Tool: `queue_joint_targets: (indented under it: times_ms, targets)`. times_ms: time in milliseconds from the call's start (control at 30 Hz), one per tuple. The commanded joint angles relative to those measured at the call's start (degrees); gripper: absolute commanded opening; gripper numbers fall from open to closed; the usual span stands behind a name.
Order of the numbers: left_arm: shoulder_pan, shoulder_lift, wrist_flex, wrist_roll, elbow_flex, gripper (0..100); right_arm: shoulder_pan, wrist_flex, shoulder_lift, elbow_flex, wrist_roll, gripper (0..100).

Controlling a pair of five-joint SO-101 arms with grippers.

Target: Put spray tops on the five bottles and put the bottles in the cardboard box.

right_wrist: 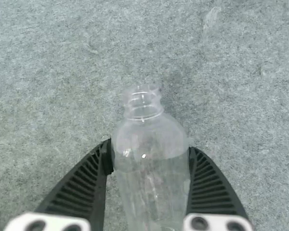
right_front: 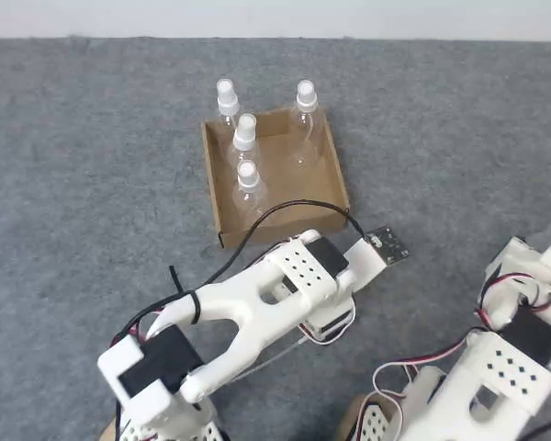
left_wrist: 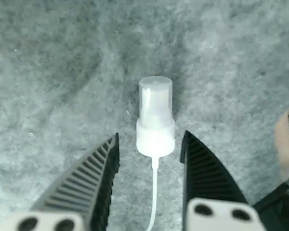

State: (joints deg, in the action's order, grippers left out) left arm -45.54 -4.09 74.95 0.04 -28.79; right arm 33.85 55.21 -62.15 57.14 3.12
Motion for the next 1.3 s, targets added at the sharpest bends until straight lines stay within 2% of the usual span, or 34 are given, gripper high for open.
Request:
queue_joint_targets:
  times_ms: [0,433,633,733,867,1100,1267]
  targets:
    - [0.18,3.60,0.18,0.53,0.22,19,-0.48,-1.10,-1.54,-0.88,0.18,9.1]
    - [0.09,3.60,-3.87,0.53,-3.91,19,-0.48,-1.54,-1.98,-0.09,0.18,9.2]
    - [0.00,3.60,-3.87,-2.73,-3.74,5,-0.48,-1.54,-1.98,-0.09,0.18,9.1]
    - [0.00,3.60,-3.96,-3.16,-3.74,3,-0.48,-1.54,-1.98,-0.09,0.18,9.1]
    - [0.09,3.69,-3.96,-3.08,-3.65,4,-0.48,-1.54,-1.98,-0.09,0.18,9.1]
    - [0.26,3.69,-5.01,-2.90,-3.82,19,-0.48,-1.54,-2.07,-0.09,0.18,9.1]
    - [0.26,3.60,-8.62,-2.11,-4.26,18,-0.48,-1.54,-2.07,-0.09,0.09,9.1]
